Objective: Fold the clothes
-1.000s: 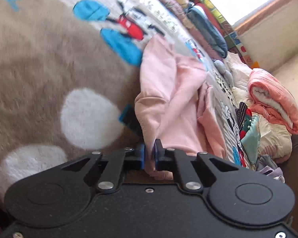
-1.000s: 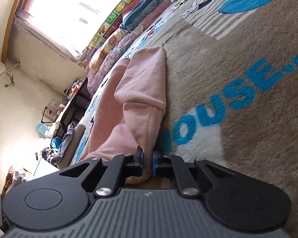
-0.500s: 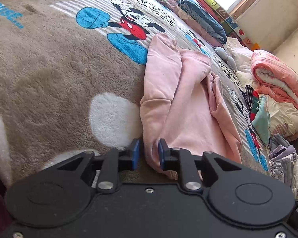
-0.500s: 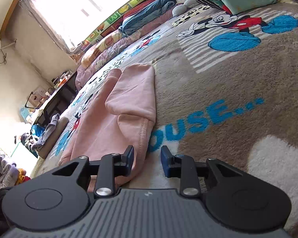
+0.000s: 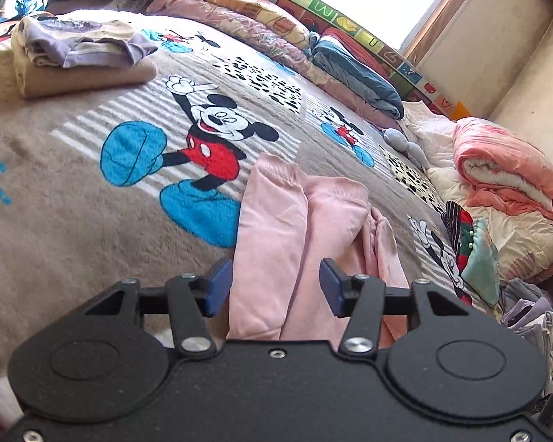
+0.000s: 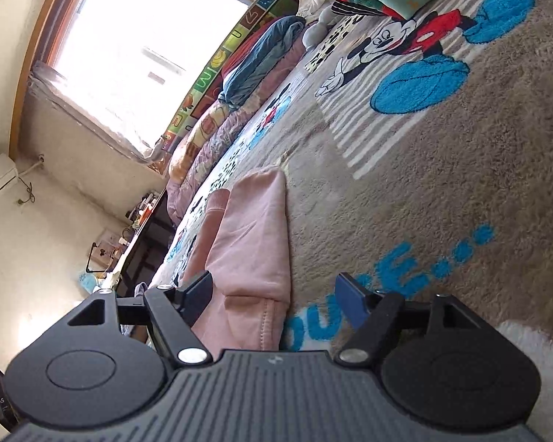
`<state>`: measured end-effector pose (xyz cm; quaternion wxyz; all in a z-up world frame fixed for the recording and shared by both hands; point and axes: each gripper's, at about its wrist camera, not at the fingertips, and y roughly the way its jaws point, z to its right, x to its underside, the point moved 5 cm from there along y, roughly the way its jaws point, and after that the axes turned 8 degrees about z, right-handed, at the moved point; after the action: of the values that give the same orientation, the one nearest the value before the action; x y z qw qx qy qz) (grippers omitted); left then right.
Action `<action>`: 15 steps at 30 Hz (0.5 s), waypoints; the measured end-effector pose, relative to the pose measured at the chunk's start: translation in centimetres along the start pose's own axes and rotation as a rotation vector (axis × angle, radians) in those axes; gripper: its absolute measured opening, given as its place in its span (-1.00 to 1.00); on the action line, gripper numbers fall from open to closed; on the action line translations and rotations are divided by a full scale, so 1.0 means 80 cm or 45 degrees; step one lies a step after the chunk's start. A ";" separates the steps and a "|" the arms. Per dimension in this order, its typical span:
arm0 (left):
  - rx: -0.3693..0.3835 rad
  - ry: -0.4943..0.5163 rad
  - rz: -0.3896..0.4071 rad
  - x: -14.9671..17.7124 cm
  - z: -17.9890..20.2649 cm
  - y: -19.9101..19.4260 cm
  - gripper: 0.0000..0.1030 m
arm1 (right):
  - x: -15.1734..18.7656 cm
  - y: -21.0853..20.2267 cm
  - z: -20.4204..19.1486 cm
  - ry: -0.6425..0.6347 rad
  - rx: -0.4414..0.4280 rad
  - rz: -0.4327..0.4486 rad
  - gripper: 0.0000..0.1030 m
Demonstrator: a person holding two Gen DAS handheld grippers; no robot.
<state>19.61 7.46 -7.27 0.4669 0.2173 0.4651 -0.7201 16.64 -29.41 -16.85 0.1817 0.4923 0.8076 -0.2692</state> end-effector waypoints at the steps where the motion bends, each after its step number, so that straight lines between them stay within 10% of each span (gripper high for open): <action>1: 0.006 0.010 -0.007 -0.006 0.001 0.012 -0.03 | -0.001 0.005 0.002 -0.002 -0.003 0.001 0.43; 9: 0.055 0.040 -0.038 -0.040 -0.012 0.105 -0.03 | 0.012 0.036 -0.017 -0.198 -0.026 -0.021 0.98; 15: 0.133 -0.019 -0.065 -0.055 -0.034 0.160 -0.03 | 0.018 0.037 -0.019 -0.272 -0.023 0.033 1.00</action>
<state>32.54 10.20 -11.26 0.4399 0.2242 0.4286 -0.7567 18.60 -26.37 -17.18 0.2747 0.4694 0.7796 -0.3105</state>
